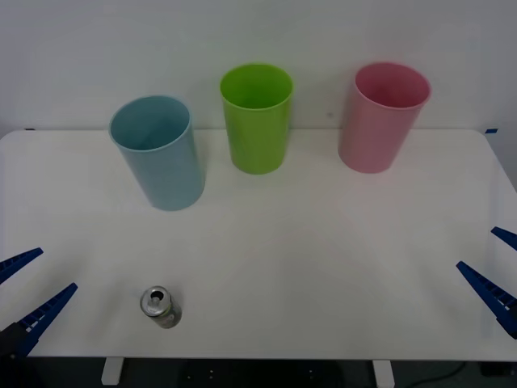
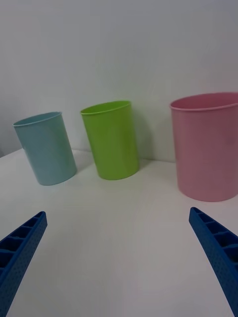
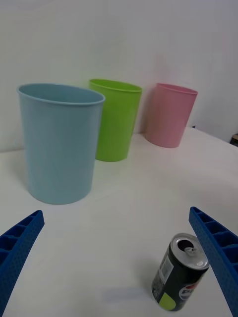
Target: Grasp the object on the table and drop it into the matching bin: aluminum can to the light blue bin, PET bottle to the pink bin.
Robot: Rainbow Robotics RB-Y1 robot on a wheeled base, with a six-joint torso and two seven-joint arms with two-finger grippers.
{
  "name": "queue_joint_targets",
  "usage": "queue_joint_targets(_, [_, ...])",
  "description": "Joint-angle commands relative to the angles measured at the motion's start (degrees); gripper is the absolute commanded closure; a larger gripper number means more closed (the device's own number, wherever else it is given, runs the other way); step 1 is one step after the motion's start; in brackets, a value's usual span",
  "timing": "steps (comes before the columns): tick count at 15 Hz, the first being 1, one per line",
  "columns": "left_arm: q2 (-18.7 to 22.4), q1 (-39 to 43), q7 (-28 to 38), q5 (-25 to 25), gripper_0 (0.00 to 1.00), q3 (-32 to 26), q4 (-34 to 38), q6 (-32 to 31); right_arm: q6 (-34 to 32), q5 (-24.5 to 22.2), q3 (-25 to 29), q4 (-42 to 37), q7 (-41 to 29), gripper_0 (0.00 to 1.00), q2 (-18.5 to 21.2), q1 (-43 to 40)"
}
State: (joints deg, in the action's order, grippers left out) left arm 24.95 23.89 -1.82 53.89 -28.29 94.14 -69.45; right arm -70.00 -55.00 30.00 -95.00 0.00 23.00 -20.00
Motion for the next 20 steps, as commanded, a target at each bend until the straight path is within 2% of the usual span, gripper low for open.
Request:
queue_joint_targets(1, [2.20, 2.13, -1.17, -0.01, 0.00, 0.17, -0.09, -0.43, 0.00, 0.00, 0.00, 0.00, 0.00, 0.00, 0.00, 0.00])
queue_joint_targets(10, [3.00, 6.88, -13.30, 2.01, 0.00, 2.45, -0.89, -0.51, 0.00, 0.00, 0.00, 0.00, 0.00, 0.00, 0.00, 0.00])
queue_joint_targets(15, [3.00, 3.71, -21.56, 2.10, 0.00, 7.11, -8.80, -0.51, 0.00, 0.00, 0.00, 0.00, 0.00, 0.00, 0.00, 0.00])
queue_joint_targets(20, [3.00, 1.07, -24.20, 2.01, 0.00, 11.15, -13.01, -0.51, 0.00, 0.00, 0.00, 0.00, 0.00, 0.00, 0.00, 0.00])
